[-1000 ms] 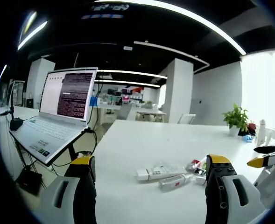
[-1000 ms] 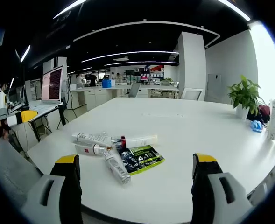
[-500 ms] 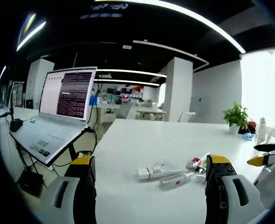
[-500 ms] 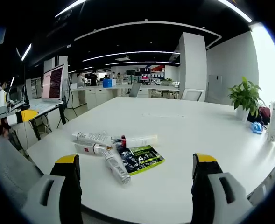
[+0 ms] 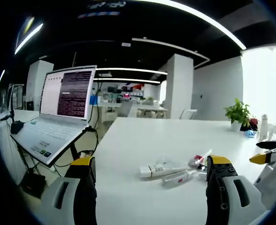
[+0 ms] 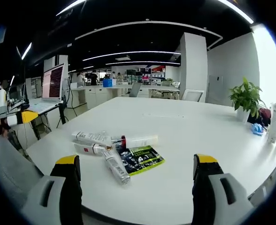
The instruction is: Arrange the skincare products in the storage area until every visible bottle or jar stands upright without overlapping.
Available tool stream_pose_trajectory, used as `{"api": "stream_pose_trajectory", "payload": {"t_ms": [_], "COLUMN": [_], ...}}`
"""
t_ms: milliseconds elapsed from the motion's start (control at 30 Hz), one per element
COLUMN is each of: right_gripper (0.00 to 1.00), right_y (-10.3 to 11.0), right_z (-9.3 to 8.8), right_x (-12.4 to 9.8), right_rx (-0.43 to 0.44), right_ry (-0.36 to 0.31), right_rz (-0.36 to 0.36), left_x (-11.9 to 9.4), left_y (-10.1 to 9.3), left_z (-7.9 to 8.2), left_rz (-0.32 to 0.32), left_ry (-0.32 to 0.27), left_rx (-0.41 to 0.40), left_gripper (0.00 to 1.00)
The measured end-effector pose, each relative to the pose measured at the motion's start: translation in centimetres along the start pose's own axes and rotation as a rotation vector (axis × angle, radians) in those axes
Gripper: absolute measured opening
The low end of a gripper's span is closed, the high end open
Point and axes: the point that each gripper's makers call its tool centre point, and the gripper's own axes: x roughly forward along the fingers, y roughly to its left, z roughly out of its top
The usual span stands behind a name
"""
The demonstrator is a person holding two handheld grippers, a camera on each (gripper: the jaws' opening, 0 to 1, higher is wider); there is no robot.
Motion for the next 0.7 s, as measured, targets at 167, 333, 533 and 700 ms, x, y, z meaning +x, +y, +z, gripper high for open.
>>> {"api": "stream_pose_trajectory", "payload": {"t_ms": [167,333,533,700], "right_gripper": [1.00,1.00,1.00,1.00], "right_y": [0.07,0.20,0.42,0.61], "right_z": [-0.07,-0.08,-0.06,-0.14], "right_x": [0.02,-0.01,-0.06,-0.10], "right_rx": [0.005,0.001,0.004,-0.006], "right_ry": [0.004,0.007,0.007,0.015], "right_rz": [0.000,0.001,0.006,0.012], "left_x": [-0.01,0.00,-0.07,-0.06], "left_y": [0.07,0.10,0.33,0.29], "left_z": [-0.17,-0.31,-0.38,-0.26], "left_rz": [0.003,0.004,0.020,0.019], "left_ry": [0.009,0.015,0.018,0.010], "left_rx": [0.000,0.007,0.024,0.027], "left_gripper": [0.97,0.97,0.97,0.97]}}
